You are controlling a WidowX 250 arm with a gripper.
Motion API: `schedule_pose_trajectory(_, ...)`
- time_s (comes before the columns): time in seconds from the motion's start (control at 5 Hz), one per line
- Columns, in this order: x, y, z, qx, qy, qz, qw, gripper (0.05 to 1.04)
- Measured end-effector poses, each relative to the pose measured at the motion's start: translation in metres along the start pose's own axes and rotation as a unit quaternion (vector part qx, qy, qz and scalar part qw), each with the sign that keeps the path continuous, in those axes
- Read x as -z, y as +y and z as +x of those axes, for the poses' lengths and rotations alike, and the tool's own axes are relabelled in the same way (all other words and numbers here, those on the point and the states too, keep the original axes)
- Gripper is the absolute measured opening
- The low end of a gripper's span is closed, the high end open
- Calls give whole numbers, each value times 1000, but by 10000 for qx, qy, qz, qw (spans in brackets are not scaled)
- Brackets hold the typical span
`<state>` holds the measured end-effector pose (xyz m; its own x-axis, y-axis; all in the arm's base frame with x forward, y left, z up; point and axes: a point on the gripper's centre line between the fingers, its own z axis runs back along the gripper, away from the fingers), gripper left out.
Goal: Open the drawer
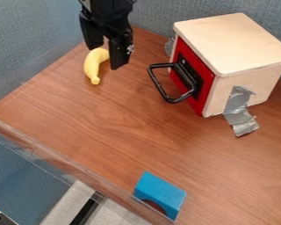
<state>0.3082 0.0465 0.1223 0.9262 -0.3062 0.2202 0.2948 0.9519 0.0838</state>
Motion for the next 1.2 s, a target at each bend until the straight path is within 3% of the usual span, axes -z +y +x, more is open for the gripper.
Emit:
schedule_pose_trajectory(0.4,18,-14,6,-356,218,-9,9991,999)
schedule_pose_trajectory(0.6,22,-22,17,-877,35,97,9961,999)
schedule_pose_trajectory(0.8,22,-33,41,-1803,-162,213,9832,999)
schedule_pose_trajectory(1.0,24,-34,57,-2737,-206,488,9604,999)
schedule_pose_trajectory(1.2,33,-34,68,-3793,-234,762,9218,999)
